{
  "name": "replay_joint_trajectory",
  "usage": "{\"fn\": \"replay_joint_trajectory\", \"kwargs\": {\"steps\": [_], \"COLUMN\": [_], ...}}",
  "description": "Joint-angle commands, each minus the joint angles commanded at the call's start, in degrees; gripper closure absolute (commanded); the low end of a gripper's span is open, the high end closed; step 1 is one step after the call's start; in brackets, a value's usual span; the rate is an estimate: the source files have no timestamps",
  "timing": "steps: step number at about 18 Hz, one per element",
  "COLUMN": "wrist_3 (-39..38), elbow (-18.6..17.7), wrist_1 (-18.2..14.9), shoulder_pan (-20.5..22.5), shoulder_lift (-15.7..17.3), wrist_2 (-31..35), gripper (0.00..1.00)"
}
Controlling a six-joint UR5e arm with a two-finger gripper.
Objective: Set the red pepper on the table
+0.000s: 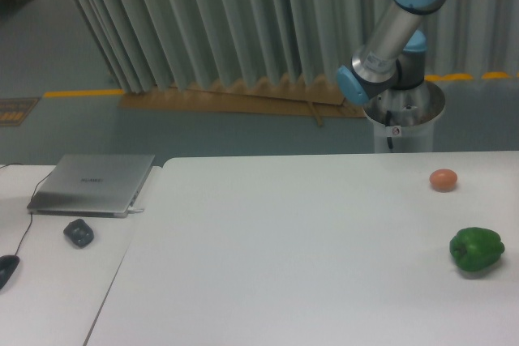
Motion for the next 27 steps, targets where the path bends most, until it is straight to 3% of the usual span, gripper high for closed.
{"fn": "replay_joint_trajectory", "kwargs": {"steps": [5,8,11,16,21,23,27], "wrist_3": [-7.38,-10.36,-15.38,-17.4,-24.52,-25.14,-26.63], "elbow": [-1.14,-1.23,-1.32,-3.34,-3.78,-4.39,-5.62], "wrist_1": [-2.21,-2.21,-1.77,2.52,6.66,6.75,6.84], "shoulder_pan": [-4.65,-7.55,-11.33,-16.16,-22.14,-23.81,-24.7], "shoulder_lift": [3.17,2.82,2.73,1.42,-1.83,-2.63,-2.72], "wrist_2": [-1.68,-1.94,-6.94,-4.68,-1.78,1.56,2.01], "gripper": [0.66,0.66,0.66,0.66,0.66,0.66,0.65]}}
